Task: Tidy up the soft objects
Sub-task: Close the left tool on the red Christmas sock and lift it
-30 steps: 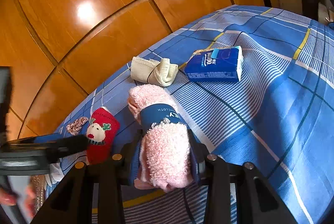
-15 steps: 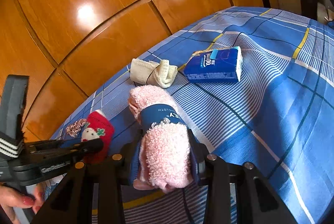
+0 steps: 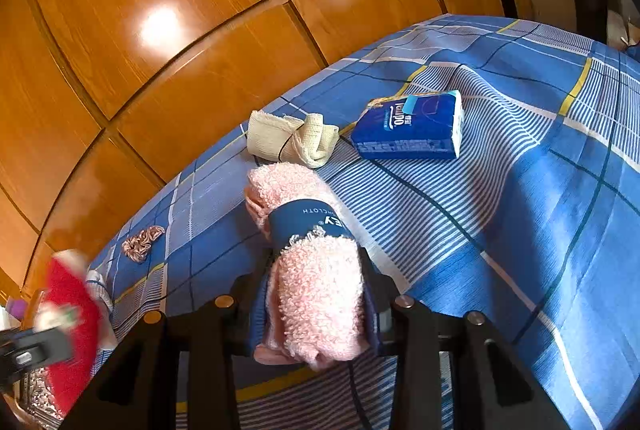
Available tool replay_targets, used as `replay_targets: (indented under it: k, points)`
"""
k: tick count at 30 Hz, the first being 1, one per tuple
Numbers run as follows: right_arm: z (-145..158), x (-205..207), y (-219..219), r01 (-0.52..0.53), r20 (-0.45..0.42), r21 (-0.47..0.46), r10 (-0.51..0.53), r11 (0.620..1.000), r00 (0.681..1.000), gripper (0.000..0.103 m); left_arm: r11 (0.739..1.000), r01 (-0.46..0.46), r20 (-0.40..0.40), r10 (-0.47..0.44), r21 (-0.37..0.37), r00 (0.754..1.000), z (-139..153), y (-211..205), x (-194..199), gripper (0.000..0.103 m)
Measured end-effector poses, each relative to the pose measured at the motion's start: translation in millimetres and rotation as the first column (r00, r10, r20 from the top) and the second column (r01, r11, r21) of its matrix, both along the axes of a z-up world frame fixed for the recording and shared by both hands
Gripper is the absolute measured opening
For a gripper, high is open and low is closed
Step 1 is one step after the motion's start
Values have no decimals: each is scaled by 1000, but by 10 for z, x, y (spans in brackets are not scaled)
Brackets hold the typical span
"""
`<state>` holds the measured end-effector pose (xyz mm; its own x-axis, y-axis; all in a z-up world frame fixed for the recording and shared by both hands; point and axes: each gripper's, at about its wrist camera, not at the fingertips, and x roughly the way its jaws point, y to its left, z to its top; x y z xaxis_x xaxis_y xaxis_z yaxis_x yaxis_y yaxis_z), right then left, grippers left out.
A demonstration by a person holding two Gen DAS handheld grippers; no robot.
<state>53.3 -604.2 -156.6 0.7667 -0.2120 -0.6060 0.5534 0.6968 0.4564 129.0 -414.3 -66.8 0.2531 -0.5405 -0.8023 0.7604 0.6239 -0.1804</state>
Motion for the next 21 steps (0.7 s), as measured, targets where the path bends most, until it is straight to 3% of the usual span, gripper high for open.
replay_targets:
  k: [6, 10, 15, 21]
  points:
    - [5, 21, 14, -1, -18, -17, 0, 1000, 1000, 37, 992, 24, 36, -19, -127, 999, 460, 620, -292, 18]
    - [8, 36, 27, -1, -33, -30, 0, 1000, 999, 37, 981, -6, 58, 18, -195, 998, 717, 1105, -358, 18]
    - [16, 58, 40, -1, -49, -44, -1, 999, 999, 37, 961, -86, 89, 113, -263, 990, 953, 1803, -312, 18]
    - [33, 86, 67, -1, -75, -69, -4, 998, 997, 37, 915, -260, 90, 300, -309, 950, 1020, 2711, -107, 18]
